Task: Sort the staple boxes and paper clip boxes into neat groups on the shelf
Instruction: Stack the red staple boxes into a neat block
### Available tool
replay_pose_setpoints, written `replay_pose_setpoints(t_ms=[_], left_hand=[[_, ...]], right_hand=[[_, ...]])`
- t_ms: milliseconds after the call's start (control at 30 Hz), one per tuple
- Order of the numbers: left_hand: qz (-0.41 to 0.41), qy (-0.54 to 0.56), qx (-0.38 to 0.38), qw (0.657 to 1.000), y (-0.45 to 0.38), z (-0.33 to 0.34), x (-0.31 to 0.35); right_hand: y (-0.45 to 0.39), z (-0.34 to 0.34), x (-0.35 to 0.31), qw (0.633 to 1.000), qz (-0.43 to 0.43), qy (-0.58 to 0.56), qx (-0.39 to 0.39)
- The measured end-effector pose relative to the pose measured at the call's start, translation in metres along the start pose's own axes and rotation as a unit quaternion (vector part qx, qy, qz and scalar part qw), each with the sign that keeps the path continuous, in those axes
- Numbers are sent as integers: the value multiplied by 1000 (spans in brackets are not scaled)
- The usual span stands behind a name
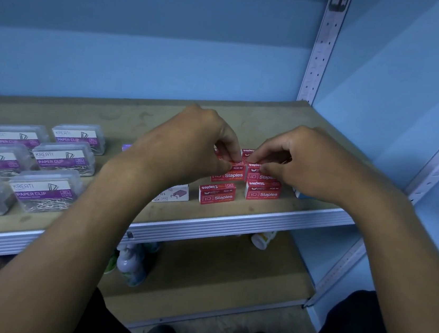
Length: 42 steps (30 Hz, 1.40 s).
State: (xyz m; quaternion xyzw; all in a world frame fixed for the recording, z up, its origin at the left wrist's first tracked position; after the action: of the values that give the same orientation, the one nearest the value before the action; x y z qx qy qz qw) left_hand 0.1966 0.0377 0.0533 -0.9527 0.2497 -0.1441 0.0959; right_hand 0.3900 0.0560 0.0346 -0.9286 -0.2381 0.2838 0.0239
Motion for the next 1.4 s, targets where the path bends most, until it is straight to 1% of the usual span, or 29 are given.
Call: replay_pose_setpoints(t_ms=[100,333,467,633,733,900,1400], left_hand=[[0,-10,-12,1000,0,4,2],[-17,-22,-67,997,-1,12,3],[-26,-18,-74,997,-1,13,1],[-20,-1,-63,998,2,8,3],[-8,3,-92,996,4,7,6],[-17,-25,-125,992,3,10,10],[-65,-64,-83,992,-1,15,18]], right_hand=[[0,3,-1,1000,4,15,-12],[0,8,0,999,22,15,-36],[1,9,-2,998,31,21,-47],[4,5,-1,997,48,9,-64],[5,7,0,994,61,14,-86],[3,8,1,993,61,58,-84],[3,11,-3,994,57,54,-82]])
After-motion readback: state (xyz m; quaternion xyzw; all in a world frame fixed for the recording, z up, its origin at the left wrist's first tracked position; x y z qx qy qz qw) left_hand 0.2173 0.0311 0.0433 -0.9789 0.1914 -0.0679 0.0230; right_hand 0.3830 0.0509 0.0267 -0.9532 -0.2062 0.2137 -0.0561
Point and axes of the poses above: each hand's wrist, its own y-axis away from the middle knuckle, its own z-axis out of the palm, x = y × z, the point moved 3 cm from there along -y, towards the middle knuckle, and after that the axes turned 5 degrees about -y, right-handed, at the moved point
